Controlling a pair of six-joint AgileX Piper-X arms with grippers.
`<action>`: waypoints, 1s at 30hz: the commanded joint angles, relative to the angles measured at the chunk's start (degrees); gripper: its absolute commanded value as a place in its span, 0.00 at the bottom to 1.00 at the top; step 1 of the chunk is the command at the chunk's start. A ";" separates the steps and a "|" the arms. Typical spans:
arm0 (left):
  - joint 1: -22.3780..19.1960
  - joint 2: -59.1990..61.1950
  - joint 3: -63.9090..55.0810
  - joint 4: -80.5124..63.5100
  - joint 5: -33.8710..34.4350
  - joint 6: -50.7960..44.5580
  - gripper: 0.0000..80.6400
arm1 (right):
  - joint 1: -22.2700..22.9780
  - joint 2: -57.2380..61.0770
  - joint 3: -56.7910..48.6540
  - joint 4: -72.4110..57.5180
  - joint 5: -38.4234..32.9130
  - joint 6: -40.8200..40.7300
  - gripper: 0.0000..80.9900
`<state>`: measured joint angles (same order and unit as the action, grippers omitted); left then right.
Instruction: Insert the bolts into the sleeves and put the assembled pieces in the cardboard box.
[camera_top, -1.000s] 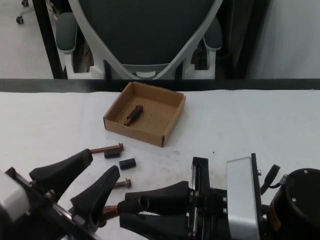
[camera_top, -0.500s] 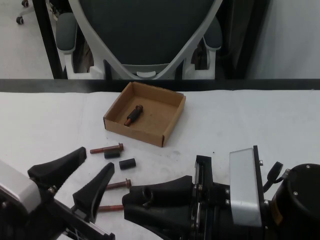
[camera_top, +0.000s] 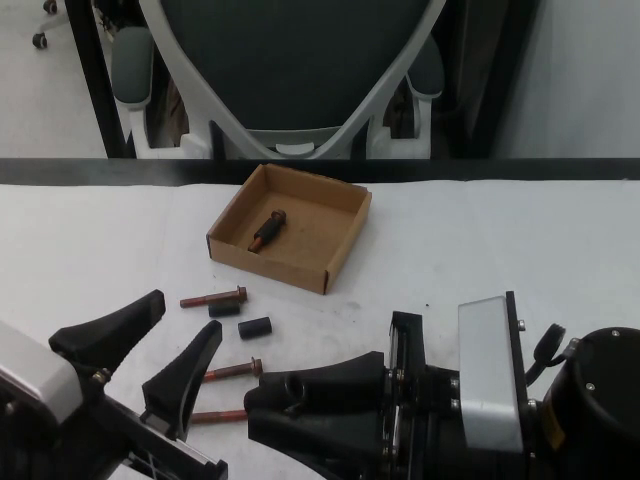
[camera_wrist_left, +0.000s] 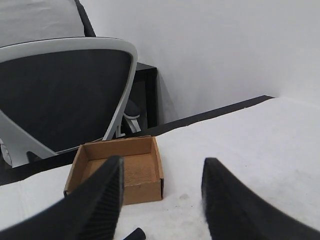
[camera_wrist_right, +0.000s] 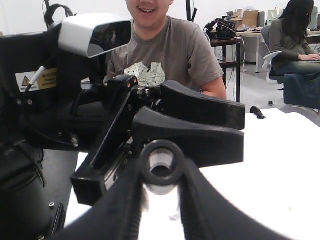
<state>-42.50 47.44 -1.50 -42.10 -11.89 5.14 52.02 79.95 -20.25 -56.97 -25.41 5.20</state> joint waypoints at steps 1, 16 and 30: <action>0.06 -0.27 -0.91 -0.19 -0.56 0.27 0.57 | -0.29 -0.43 -0.38 -0.30 -0.22 0.47 0.00; 0.06 -0.27 -0.86 2.44 -0.56 0.27 0.57 | -0.29 -0.43 -0.26 10.60 -0.22 0.46 0.00; 0.06 -0.27 -4.41 20.65 -2.24 0.27 0.54 | -0.29 -0.43 -0.26 20.07 -0.22 0.46 0.00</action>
<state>-42.50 47.44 -6.37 -19.34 -13.59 5.14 52.02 79.95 -20.25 -38.56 -25.41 5.45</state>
